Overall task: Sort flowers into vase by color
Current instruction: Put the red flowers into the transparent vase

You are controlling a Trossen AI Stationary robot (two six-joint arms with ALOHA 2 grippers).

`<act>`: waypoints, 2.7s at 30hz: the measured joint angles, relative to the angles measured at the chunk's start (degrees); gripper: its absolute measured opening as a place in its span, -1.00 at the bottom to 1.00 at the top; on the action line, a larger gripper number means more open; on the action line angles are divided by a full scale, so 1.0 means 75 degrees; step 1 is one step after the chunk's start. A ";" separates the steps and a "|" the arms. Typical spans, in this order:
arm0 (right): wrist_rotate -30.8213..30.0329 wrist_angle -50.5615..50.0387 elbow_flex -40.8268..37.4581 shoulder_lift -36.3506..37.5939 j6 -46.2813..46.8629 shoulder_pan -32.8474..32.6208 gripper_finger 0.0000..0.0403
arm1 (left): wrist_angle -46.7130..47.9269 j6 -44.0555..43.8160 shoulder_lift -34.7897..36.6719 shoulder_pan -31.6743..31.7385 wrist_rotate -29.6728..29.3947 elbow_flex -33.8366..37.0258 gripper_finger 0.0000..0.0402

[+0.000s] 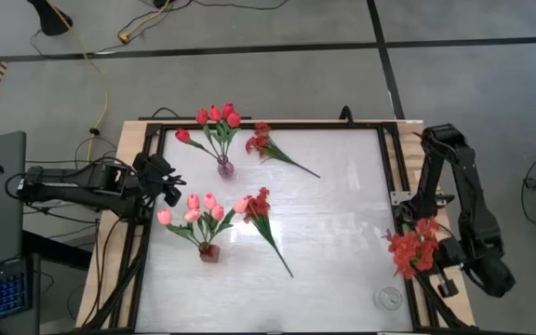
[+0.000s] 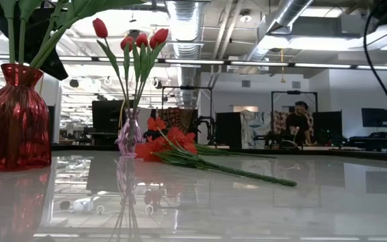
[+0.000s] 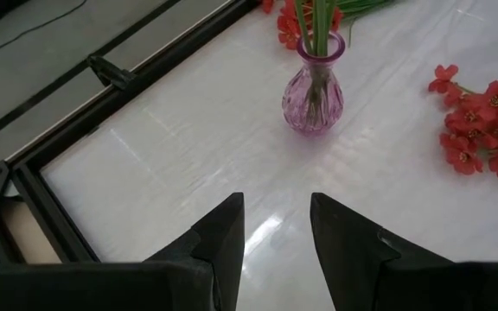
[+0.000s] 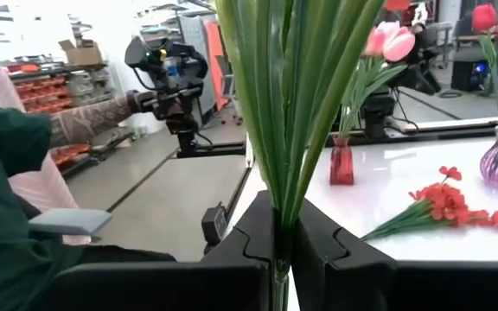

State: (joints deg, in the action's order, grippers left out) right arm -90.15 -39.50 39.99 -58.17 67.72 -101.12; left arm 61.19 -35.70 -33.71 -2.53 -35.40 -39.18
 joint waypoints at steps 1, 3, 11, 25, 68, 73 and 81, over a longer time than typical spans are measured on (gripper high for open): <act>0.0000 0.0195 0.0000 -0.0134 -0.0052 0.0020 -0.79 | 0.0000 0.0000 0.0003 -0.0001 0.0000 0.0000 -0.39; 0.0000 0.0602 0.0000 -0.0354 -0.0072 0.0026 -0.79 | 0.0000 -0.0002 0.0000 -0.0001 0.0000 0.0000 -0.39; 0.0003 0.1914 0.0000 -0.1001 -0.0226 0.0210 -0.77 | 0.0003 -0.0001 0.0003 -0.0002 -0.0016 0.0000 -0.39; 0.0009 0.2569 0.0006 -0.1128 -0.0241 0.0291 -0.76 | 0.0047 -0.0073 0.0003 -0.0002 -0.0095 0.0000 -0.39; 0.0396 0.2500 0.0003 -0.2257 0.0007 0.0014 -0.59 | 0.0055 -0.0076 0.0002 -0.0001 -0.0137 0.0000 -0.39; 0.0453 0.2500 0.0000 -0.2182 0.0141 0.0008 -0.27 | 0.0055 -0.0076 0.0000 -0.0001 -0.0137 0.0000 -0.39; 0.1790 0.2492 0.0000 -0.1560 0.0398 0.0018 0.18 | 0.0059 -0.0076 0.0000 0.0000 -0.0134 0.0000 -0.39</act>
State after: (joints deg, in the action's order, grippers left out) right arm -76.72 -20.81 39.99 -69.87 70.70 -100.98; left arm 61.63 -36.27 -33.71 -2.53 -36.40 -39.18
